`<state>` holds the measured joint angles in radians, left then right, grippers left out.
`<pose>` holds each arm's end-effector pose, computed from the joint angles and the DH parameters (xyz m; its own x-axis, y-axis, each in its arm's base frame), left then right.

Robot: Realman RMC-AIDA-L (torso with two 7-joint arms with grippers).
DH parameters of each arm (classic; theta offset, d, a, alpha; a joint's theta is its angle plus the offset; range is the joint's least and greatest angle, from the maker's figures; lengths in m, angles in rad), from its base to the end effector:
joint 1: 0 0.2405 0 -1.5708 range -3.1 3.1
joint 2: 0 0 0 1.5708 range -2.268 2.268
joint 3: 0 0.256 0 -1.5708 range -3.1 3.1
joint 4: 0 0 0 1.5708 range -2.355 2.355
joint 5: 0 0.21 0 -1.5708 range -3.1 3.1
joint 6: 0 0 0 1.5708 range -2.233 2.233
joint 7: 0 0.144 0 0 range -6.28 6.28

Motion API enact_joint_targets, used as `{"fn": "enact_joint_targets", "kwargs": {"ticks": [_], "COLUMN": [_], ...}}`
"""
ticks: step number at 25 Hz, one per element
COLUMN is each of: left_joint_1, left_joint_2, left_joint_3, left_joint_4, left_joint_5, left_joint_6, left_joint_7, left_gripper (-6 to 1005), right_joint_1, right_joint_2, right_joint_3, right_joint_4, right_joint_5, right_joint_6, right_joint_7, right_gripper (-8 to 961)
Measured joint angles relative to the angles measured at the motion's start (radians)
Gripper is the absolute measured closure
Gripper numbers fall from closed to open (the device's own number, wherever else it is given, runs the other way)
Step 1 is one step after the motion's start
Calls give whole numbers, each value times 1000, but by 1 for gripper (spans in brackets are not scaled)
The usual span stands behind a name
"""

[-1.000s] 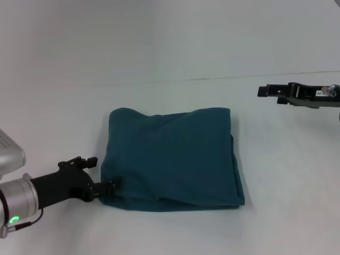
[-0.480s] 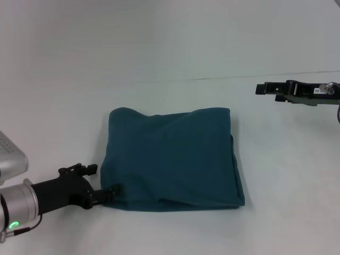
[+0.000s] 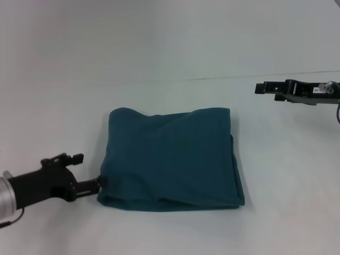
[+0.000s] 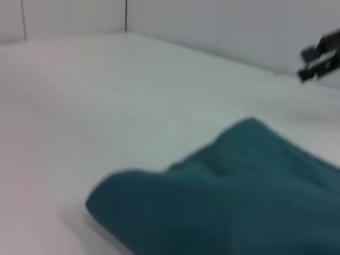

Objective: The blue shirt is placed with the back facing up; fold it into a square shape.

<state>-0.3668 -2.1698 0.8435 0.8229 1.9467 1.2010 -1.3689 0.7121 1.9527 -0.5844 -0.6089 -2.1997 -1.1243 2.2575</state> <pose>-0.2968 0.3299 -0.0147 0.8297 0.3572 0.4290 0.5342 -0.7312 -0.4243 0.2821 0.4270 0.0638 0.2718 -0.7312 -0.6257 -0.9620 -0.2237 -0.1565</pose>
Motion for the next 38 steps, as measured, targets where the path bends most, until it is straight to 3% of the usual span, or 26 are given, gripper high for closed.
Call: {"fn": "enact_joint_targets", "kwargs": {"ticks": [6,16,24,27,36,38], "left_joint_1": [-14,-81,-87,-82,-81,-81], "left_joint_2": [3,0,7,10,12,12], "left_joint_3": [-44,-32,-36,-39,-36,-37], "left_joint_4": [22,-26,-28,-26,-30,-30], "left_joint_5": [-88,-197,-207,-205,-193,-192], "left_joint_6": [123,152,215,231,219,217], "left_joint_7": [6,9,3,3,8,9], "left_gripper": [122,122,122,122,122,121], "right_joint_1": [1,1,15,29,81,88], "right_joint_2": [0,11,25,36,94,100], "right_joint_3": [0,0,-1,-5,-12,-18], "right_joint_4": [1,3,73,105,159,167], "right_joint_5": [0,0,-1,-2,1,1], "right_joint_6": [2,5,55,96,230,245], "right_joint_7": [0,-12,-42,-55,-64,-65], "right_gripper": [148,153,157,159,163,205]}}
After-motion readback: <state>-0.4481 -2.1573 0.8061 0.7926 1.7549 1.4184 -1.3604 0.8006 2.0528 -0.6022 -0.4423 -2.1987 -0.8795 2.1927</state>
